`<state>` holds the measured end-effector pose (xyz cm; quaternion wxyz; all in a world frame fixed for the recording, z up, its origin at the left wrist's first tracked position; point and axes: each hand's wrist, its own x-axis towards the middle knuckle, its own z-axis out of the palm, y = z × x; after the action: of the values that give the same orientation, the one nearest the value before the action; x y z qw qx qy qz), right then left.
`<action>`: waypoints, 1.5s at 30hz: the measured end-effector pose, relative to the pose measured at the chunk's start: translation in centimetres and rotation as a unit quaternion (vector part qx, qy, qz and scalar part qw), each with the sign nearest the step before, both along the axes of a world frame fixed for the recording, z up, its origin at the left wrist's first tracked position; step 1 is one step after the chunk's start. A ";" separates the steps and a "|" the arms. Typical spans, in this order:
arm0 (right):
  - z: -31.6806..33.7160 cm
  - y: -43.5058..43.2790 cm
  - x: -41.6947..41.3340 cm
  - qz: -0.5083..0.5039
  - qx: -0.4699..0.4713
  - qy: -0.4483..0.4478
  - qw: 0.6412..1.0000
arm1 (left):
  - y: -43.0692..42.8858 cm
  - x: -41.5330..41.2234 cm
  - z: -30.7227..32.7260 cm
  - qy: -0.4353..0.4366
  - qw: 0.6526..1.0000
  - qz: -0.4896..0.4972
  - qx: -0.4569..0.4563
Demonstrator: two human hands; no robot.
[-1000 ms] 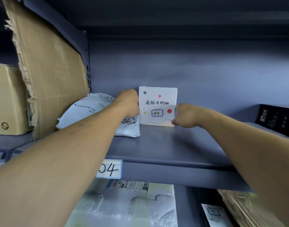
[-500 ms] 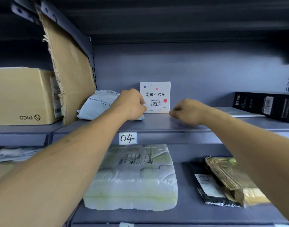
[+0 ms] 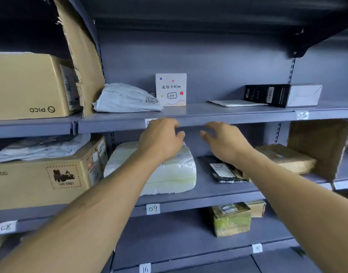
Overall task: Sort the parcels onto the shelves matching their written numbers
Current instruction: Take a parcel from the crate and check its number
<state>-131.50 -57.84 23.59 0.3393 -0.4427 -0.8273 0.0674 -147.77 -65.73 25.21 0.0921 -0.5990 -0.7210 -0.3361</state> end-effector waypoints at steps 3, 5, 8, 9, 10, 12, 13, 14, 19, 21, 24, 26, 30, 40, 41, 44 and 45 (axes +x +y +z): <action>-3.1 -1.9 1.8 -0.016 -0.060 -0.014 0.998 | -1.5 2.0 -3.1 -0.048 0.998 -0.035 -0.029; -5.2 -3.1 3.0 -0.022 -0.092 -0.025 0.995 | -2.1 3.2 -5.5 -0.080 0.994 -0.051 -0.060; -8.4 -4.4 4.9 -0.034 -0.134 -0.035 0.990 | -2.6 5.2 -8.9 -0.108 0.987 -0.064 -0.101; -9.5 -4.7 5.6 -0.039 -0.148 -0.034 0.988 | -2.7 6.0 -9.9 -0.109 0.985 -0.067 -0.113; -10.5 -4.9 6.3 -0.042 -0.159 -0.030 0.986 | -2.7 6.8 -10.8 -0.107 0.984 -0.071 -0.123; -12.9 -5.1 8.1 -0.049 -0.179 -0.030 0.982 | -2.8 8.6 -12.8 -0.104 0.981 -0.085 -0.143; -14.1 -5.1 9.2 -0.052 -0.185 -0.032 0.981 | -2.8 9.6 -13.7 -0.105 0.978 -0.093 -0.154; -15.3 -5.2 10.3 -0.056 -0.186 -0.037 0.980 | -2.8 10.5 -14.7 -0.108 0.975 -0.100 -0.164; -19.1 -5.8 17.2 -0.108 -0.217 -0.069 0.968 | -2.1 16.3 -18.3 -0.103 0.963 -0.129 -0.214; -19.9 -5.9 20.4 -0.124 -0.230 -0.073 0.962 | -1.3 19.1 -19.4 -0.103 0.958 -0.139 -0.230; -20.6 -5.8 25.2 -0.155 -0.244 -0.062 0.955 | 0.3 23.6 -20.7 -0.107 0.948 -0.164 -0.253; -21.0 -5.6 28.3 -0.174 -0.255 -0.056 0.950 | 1.4 26.7 -21.3 -0.106 0.942 -0.184 -0.259; -21.9 -5.4 34.7 -0.210 -0.262 -0.045 0.941 | 3.0 33.1 -22.1 -0.085 0.931 -0.224 -0.277; -23.1 -6.1 48.8 -0.313 -0.294 -0.019 0.903 | 6.0 48.5 -22.5 -0.055 0.892 -0.330 -0.305; -23.4 -6.0 50.0 -0.323 -0.294 -0.016 0.899 | 6.5 49.7 -22.6 -0.050 0.887 -0.340 -0.309; -24.0 -5.7 53.3 -0.356 -0.299 -0.003 0.885 | 8.3 53.2 -23.1 -0.041 0.873 -0.370 -0.315; -24.2 -5.4 54.3 -0.365 -0.303 0.002 0.880 | 9.0 54.4 -23.3 -0.039 0.868 -0.381 -0.317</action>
<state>-77.15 -63.29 -0.57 0.1911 -0.7943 -0.5456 0.1868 -93.33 -56.69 1.95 -0.2664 -0.8104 -0.5076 -0.1211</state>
